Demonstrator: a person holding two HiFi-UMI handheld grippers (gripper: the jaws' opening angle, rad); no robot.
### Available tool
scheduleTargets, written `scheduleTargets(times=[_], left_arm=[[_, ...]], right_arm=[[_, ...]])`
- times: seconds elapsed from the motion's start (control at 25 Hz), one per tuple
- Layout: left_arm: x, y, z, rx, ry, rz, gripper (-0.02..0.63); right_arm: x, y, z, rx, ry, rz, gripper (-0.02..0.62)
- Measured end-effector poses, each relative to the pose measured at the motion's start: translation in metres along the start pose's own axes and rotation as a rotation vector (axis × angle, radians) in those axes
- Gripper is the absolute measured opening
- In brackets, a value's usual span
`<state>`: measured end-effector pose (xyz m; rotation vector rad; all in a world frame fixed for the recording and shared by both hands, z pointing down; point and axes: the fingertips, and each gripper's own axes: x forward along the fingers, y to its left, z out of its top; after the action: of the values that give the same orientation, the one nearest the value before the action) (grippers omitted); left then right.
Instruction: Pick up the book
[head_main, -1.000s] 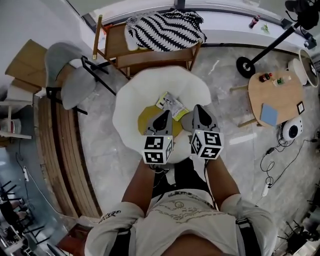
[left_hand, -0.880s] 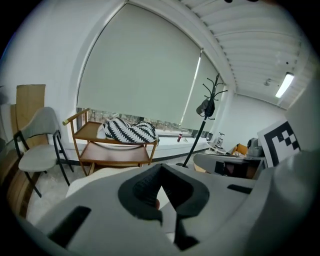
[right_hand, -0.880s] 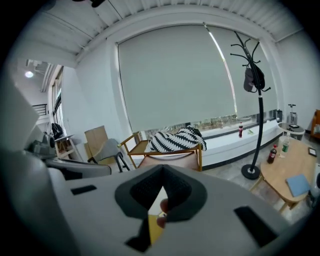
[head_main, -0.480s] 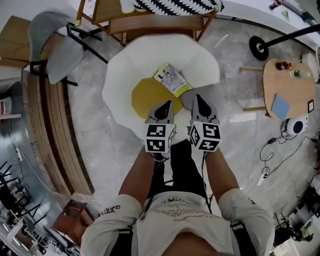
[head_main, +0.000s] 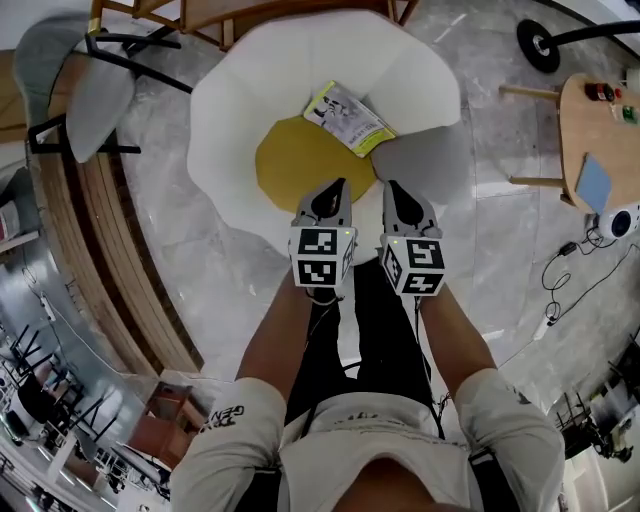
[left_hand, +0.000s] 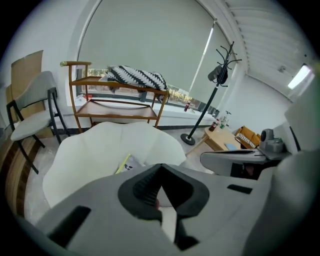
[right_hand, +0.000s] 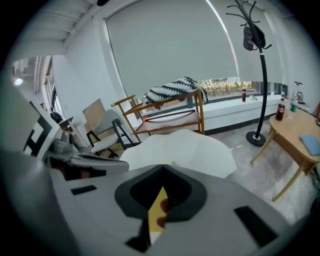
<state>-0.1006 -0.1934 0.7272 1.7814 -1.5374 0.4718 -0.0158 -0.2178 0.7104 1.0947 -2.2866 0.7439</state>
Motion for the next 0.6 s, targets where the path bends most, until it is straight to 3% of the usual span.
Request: scheduleTargets(times=[0.08, 0.28, 0.48, 0.6], left_arm=[[0.013, 0.002, -0.009, 0.061, 0.024, -0.009, 0.012], [0.054, 0.014, -0.021, 0.32, 0.038, -0.016, 0.012], [0.087, 0.041, -0.018, 0.741, 0.043, 0.035, 0.012], [0.108, 0.045, -0.021, 0.914, 0.106, 0.012, 0.012]], right_arm=[[0.006, -0.004, -0.008, 0.004, 0.004, 0.001, 0.023], [0.018, -0.022, -0.029, -0.001, 0.019, -0.01, 0.023], [0.024, -0.029, -0.048, 0.008, 0.038, -0.01, 0.023], [0.024, -0.038, -0.056, 0.037, 0.046, -0.014, 0.023]])
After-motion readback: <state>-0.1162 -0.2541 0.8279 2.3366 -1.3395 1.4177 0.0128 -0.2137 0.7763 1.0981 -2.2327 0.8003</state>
